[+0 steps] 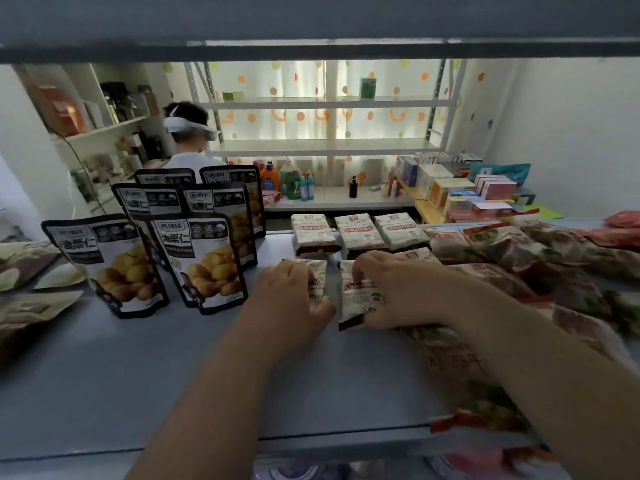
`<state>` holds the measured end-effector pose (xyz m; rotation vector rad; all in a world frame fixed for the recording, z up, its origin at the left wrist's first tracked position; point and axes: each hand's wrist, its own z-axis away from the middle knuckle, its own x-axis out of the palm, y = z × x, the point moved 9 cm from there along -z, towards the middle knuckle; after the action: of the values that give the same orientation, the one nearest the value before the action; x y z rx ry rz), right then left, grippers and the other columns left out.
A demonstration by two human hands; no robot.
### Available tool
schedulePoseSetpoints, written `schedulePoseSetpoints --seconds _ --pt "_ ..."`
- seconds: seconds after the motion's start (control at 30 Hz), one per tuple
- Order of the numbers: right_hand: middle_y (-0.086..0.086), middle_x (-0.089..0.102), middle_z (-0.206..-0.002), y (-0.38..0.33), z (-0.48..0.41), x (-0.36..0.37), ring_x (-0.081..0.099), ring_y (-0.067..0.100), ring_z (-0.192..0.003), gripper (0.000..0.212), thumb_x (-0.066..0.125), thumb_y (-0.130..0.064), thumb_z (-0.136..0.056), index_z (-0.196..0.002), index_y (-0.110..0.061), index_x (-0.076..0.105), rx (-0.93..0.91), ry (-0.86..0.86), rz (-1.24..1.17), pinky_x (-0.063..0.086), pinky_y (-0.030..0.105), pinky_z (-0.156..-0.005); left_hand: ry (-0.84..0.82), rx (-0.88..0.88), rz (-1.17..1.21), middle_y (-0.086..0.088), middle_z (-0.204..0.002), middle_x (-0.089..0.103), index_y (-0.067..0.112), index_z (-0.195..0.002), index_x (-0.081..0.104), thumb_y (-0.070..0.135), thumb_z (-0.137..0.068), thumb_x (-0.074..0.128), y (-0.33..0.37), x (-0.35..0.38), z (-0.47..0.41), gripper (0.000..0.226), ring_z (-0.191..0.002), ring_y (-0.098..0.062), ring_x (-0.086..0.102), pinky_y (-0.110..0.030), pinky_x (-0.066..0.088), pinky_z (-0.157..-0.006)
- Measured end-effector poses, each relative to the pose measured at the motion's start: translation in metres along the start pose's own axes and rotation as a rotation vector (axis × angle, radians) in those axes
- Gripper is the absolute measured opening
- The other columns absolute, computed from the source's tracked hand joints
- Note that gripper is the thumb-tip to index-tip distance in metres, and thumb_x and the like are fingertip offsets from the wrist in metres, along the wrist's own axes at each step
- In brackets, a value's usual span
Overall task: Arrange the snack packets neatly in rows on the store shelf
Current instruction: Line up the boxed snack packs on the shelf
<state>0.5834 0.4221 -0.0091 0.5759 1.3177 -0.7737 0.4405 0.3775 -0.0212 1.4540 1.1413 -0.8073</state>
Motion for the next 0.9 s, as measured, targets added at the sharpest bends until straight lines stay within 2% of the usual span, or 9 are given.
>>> schedulePoseSetpoints --seconds 0.07,0.13,0.23,0.37,0.47,0.63,0.73,0.83,0.9 --pt "-0.009 0.036 -0.139 -0.003 0.002 0.002 0.042 0.011 -0.106 0.068 0.064 -0.054 -0.078 -0.134 -0.033 0.033 -0.016 0.015 -0.019 0.035 0.027 -0.068 0.012 -0.007 -0.004 0.003 -0.129 0.046 0.021 -0.127 0.049 0.054 -0.087 0.050 0.000 -0.001 0.000 0.051 -0.119 -0.016 0.039 -0.033 0.042 -0.099" --pt "-0.009 0.029 -0.150 -0.001 0.009 0.003 0.036 0.014 -0.130 0.070 0.062 -0.055 -0.082 -0.141 -0.034 0.032 -0.035 0.046 -0.015 0.038 0.029 -0.089 0.017 -0.002 -0.010 0.003 -0.129 0.047 0.021 -0.126 0.050 0.054 -0.087 0.050 0.000 -0.001 0.001 0.050 -0.119 -0.017 0.040 -0.032 0.042 -0.097" --pt "-0.012 0.012 -0.162 0.018 0.035 -0.002 0.012 0.014 -0.150 0.072 0.056 -0.068 -0.083 -0.146 -0.044 0.029 0.051 0.141 -0.047 0.025 0.038 -0.115 0.047 0.052 -0.060 0.003 -0.129 0.047 0.022 -0.125 0.050 0.057 -0.087 0.048 0.006 -0.003 0.003 0.051 -0.117 -0.016 0.040 -0.030 0.040 -0.096" --pt "-0.009 0.012 -0.164 0.059 0.068 0.011 0.012 0.016 -0.150 0.066 0.046 -0.064 -0.092 -0.151 -0.040 0.026 0.276 0.230 -0.140 0.022 0.038 -0.117 -0.008 0.256 -0.108 0.007 -0.152 0.032 0.030 -0.147 0.033 0.059 -0.090 0.047 0.036 0.001 0.011 0.065 -0.142 -0.015 0.020 -0.040 0.021 -0.119" --pt "-0.009 0.014 -0.164 0.063 0.073 0.024 0.014 0.013 -0.149 0.062 0.041 -0.059 -0.096 -0.152 -0.039 0.025 0.296 0.241 -0.182 0.022 0.034 -0.117 -0.057 0.370 -0.213 0.014 -0.155 0.029 0.044 -0.148 0.027 0.061 -0.087 0.037 0.058 0.015 0.018 0.064 -0.147 -0.015 0.014 -0.053 0.009 -0.120" --pt "-0.016 0.026 -0.156 0.050 0.095 0.014 0.024 0.006 -0.143 0.057 0.046 -0.062 -0.092 -0.144 -0.040 0.036 0.231 0.391 -0.241 0.031 0.028 -0.109 -0.065 0.333 -0.253 0.013 -0.149 0.039 0.044 -0.146 0.034 0.059 -0.083 0.025 0.061 0.021 0.018 0.065 -0.140 -0.019 0.029 -0.053 0.020 -0.117" --pt "-0.025 0.029 -0.146 0.045 0.118 0.017 0.031 0.001 -0.133 0.064 0.042 -0.077 -0.081 -0.137 -0.048 0.037 0.211 0.368 -0.258 0.034 0.022 -0.096 -0.040 0.369 -0.252 0.005 -0.143 0.046 0.036 -0.141 0.046 0.060 -0.081 0.033 0.063 0.016 0.020 0.066 -0.137 -0.023 0.032 -0.050 0.024 -0.116" --pt "-0.025 0.013 -0.154 0.041 0.133 0.032 0.014 0.003 -0.142 0.084 0.041 -0.090 -0.069 -0.143 -0.052 0.027 0.187 0.235 -0.249 0.028 0.030 -0.110 0.027 0.440 -0.182 0.005 -0.131 0.055 0.029 -0.131 0.057 0.053 -0.082 0.041 0.078 0.002 0.030 0.057 -0.126 -0.016 0.038 -0.032 0.027 -0.110" --pt "-0.025 -0.007 -0.159 0.033 0.136 0.048 -0.009 0.001 -0.146 0.101 0.045 -0.092 -0.064 -0.150 -0.050 0.012 0.137 0.100 -0.222 0.011 0.033 -0.118 0.027 0.514 -0.098 0.008 -0.122 0.059 0.029 -0.124 0.061 0.048 -0.084 0.042 0.097 -0.001 0.045 0.048 -0.117 -0.010 0.043 -0.026 0.035 -0.101"
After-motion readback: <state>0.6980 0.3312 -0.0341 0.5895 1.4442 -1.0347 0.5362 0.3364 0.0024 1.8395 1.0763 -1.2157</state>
